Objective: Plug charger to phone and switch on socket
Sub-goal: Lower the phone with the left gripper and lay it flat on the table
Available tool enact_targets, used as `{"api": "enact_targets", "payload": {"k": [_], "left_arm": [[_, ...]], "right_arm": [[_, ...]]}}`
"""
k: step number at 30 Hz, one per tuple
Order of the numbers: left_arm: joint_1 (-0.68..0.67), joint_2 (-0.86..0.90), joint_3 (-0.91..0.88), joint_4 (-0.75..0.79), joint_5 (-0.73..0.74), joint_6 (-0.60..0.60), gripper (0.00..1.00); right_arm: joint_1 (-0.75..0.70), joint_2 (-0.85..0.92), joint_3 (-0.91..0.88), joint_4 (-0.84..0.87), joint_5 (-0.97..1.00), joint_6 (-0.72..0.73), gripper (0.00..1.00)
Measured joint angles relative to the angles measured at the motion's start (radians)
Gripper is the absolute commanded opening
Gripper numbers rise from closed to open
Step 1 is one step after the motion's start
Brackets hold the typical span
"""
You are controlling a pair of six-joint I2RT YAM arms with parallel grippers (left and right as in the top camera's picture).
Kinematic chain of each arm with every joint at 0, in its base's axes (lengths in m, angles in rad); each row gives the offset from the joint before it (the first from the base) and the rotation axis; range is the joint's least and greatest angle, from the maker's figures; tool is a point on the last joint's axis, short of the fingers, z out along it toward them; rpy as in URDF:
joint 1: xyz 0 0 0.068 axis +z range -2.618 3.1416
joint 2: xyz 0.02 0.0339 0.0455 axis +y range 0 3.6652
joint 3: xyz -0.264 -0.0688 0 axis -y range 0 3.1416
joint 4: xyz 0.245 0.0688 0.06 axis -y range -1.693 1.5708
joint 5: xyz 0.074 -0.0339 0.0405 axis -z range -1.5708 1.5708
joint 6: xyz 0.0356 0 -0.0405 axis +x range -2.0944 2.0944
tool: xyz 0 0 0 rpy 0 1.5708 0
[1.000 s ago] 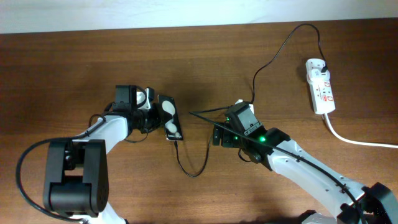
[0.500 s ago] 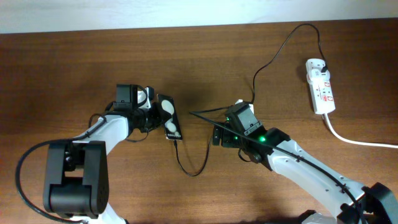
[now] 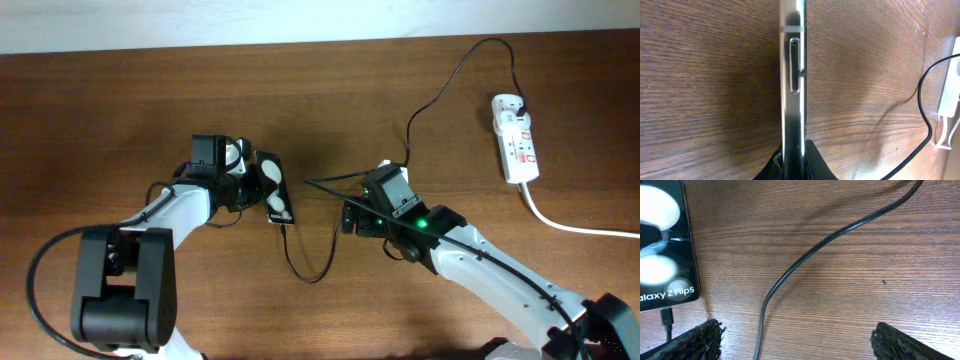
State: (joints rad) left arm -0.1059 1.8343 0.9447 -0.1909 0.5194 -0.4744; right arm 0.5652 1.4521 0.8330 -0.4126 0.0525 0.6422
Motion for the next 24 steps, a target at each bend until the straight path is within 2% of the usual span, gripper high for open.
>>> {"api": "enact_targets", "payload": {"k": [24], "left_arm": [[-0.005,0.002,-0.001,-0.009,-0.093,0.011,0.28]], "right_arm": [[0.000,0.000,0.000,0.000,0.000,0.000,0.99]]}}
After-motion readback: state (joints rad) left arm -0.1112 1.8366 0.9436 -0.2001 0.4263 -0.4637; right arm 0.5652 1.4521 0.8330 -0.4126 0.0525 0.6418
